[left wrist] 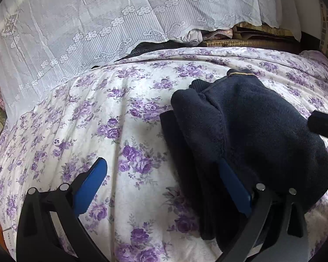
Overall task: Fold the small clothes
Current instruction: 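Grasp the folded navy cardigan bundle with both grippers from its sides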
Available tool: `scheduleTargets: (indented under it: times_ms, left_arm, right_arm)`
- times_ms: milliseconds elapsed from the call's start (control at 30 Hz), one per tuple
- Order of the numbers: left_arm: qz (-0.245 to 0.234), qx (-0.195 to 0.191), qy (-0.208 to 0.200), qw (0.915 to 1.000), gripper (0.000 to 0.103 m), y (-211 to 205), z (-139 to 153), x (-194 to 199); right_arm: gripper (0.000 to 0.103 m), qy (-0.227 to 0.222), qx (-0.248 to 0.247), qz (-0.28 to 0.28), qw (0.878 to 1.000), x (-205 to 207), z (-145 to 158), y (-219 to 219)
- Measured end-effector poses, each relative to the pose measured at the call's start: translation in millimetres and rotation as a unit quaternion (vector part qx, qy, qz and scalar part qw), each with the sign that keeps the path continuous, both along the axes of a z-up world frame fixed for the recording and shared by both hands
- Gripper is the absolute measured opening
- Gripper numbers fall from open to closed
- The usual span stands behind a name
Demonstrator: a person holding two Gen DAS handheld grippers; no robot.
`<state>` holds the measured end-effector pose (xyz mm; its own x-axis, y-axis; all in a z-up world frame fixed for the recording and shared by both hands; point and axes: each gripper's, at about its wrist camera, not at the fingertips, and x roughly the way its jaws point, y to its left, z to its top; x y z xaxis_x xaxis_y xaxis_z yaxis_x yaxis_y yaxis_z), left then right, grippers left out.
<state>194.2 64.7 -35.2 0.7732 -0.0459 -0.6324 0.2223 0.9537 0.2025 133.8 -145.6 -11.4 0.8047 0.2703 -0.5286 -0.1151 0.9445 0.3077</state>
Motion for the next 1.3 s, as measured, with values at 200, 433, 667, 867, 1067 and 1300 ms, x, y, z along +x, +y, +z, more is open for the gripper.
scheduleTargets:
  times_ms: [200, 433, 667, 867, 1067, 1300]
  left_arm:
    - [-0.001, -0.001, 0.003, 1.0000, 0.099, 1.7, 0.2, 0.5]
    - [-0.006, -0.050, -0.007, 0.9987, 0.099, 13.7, 19.5, -0.6]
    - [0.033, -0.029, 0.048, 0.9979, 0.099, 19.4, -1.1, 31.2]
    - [0.040, -0.046, 0.025, 0.9978, 0.099, 25.9, 19.5, 28.4]
    - [0.011, -0.096, 0.042, 0.9944, 0.099, 9.7, 43.0, 53.1]
    - [0.019, -0.081, 0.093, 0.9921, 0.099, -2.6, -5.5, 108.0]
  right_arm:
    - [0.066, 0.049, 0.016, 0.001, 0.999, 13.2, -18.2, -7.2]
    - [0.049, -0.047, -0.033, 0.011, 0.998, -23.1, 21.3, 15.0]
    - [0.041, -0.014, -0.148, 0.075, 0.986, -27.3, -9.2, 73.3]
    - [0.041, -0.036, -0.107, 0.067, 0.991, -33.9, 9.2, 60.7]
    - [0.041, -0.028, -0.083, 0.020, 0.996, 9.0, 32.0, 39.8]
    - [0.042, 0.084, -0.034, 0.044, 0.995, 102.5, -3.5, 28.0]
